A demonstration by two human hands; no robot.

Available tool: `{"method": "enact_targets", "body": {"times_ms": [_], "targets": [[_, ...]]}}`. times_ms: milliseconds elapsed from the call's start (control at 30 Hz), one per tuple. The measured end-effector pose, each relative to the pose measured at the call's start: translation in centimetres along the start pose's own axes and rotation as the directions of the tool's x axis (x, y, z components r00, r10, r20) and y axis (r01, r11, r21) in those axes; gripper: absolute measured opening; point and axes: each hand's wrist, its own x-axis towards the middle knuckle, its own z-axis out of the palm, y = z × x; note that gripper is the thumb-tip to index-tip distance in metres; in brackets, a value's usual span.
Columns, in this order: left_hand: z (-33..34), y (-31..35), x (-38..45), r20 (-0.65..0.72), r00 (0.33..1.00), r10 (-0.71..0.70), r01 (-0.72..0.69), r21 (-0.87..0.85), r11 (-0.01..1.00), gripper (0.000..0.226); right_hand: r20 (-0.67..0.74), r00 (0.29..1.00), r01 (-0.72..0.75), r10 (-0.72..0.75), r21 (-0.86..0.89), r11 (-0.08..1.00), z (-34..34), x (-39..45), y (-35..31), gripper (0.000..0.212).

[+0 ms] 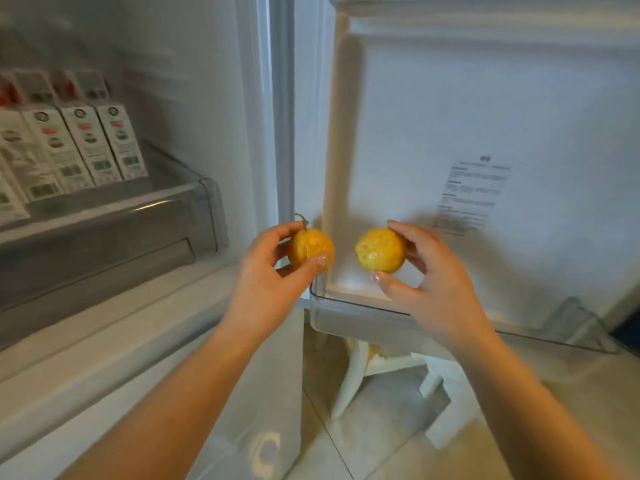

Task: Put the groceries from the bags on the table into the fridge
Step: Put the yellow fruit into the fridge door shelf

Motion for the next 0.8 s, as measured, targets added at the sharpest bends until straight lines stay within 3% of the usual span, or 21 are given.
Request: {"method": "enact_targets", "body": {"times_ms": [167, 367, 567, 667, 800], "targets": [[1.5, -0.7, 0.5, 0.08, 0.994, 0.073, -0.084, 0.15, 0.985, 0.048, 0.094, 0.992, -0.073, 0.088, -0.154, 0.985, -1.3, -0.4, 1.6, 0.06], [2.2, -0.9, 2.1, 0.284, 0.954, 0.095, -0.2, 0.368, 0.908, 0.052, 0.189, 0.975, -0.085, 0.119, -0.178, 0.98, -2.6, 0.5, 3.3, 0.063], [2.9, 0.0, 4.1, 0.55, 0.824, 0.14, -0.472, 0.528, 0.706, 0.054, 0.357, 0.934, 0.134, 0.001, -0.353, 0.926, -4.0, 2.1, 4.4, 0.064], [3.4, -0.3, 5.0, 0.676, 0.73, 0.106, -0.561, 0.502, 0.658, 0.051, 0.446, 0.894, 0.234, -0.035, -0.399, 0.887, -4.5, 2.3, 5.4, 0.065], [3.9, -0.8, 5.8, 0.747, 0.661, 0.07, -0.605, 0.476, 0.639, 0.051, 0.513, 0.858, 0.259, -0.014, -0.41, 0.874, -4.6, 2.4, 6.2, 0.064]]}}
